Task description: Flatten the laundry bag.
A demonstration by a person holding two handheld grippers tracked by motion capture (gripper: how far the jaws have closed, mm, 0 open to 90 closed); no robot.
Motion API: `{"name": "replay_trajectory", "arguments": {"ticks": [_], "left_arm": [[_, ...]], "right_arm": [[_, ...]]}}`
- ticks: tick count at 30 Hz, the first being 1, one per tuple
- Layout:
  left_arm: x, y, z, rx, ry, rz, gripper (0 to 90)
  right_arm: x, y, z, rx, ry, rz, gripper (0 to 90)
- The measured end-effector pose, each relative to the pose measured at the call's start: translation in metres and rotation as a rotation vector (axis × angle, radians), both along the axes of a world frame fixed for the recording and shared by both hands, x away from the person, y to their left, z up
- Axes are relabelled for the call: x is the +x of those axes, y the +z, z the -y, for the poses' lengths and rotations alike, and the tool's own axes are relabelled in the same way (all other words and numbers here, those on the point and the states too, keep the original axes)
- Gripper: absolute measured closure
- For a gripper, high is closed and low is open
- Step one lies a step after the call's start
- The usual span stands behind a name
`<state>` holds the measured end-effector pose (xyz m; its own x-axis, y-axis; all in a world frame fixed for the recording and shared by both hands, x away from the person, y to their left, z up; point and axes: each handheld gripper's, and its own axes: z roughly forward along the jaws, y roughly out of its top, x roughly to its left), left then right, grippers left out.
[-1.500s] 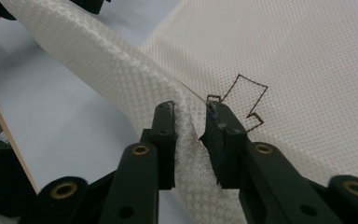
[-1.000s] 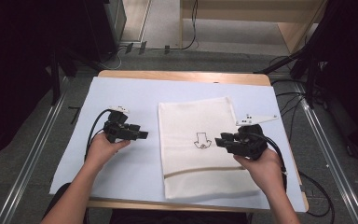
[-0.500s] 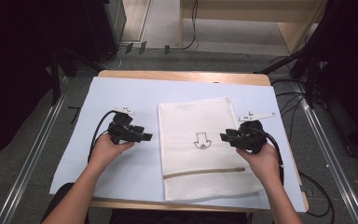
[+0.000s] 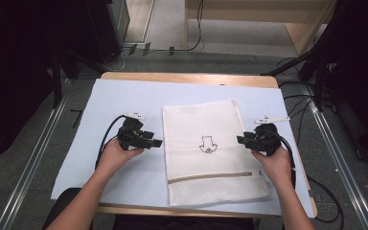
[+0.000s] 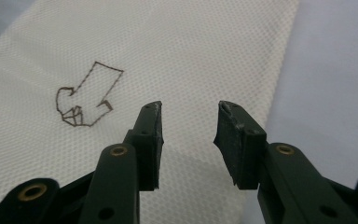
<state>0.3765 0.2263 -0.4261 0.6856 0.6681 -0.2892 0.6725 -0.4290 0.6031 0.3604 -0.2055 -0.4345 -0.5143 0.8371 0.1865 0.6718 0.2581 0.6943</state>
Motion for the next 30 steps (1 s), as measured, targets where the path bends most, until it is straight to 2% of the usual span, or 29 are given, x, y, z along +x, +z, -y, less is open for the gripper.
{"name": "replay_trajectory", "arguments": {"ticks": [9, 15, 18, 21, 30], "left_arm": [[0.001, -0.006, 0.016, 0.032, -0.029, 0.0, 40.2], [0.0, -0.009, 0.025, 0.019, -0.03, 0.004, 40.2], [0.0, -0.012, 0.027, 0.052, -0.034, 0.017, 40.1], [0.001, -0.016, 0.027, 0.056, -0.019, 0.01, 40.0], [0.003, -0.024, 0.033, 0.086, -0.026, 0.0, 39.5]], "right_arm": [[0.002, -0.013, 0.012, -0.021, -0.047, -0.005, 60.8], [0.003, -0.021, 0.016, -0.031, -0.065, -0.021, 60.5], [0.002, -0.024, 0.018, -0.039, -0.064, -0.029, 60.3], [0.002, -0.028, 0.019, -0.042, -0.067, -0.045, 60.2], [0.004, -0.033, 0.014, -0.058, -0.052, -0.074, 60.1]]}}
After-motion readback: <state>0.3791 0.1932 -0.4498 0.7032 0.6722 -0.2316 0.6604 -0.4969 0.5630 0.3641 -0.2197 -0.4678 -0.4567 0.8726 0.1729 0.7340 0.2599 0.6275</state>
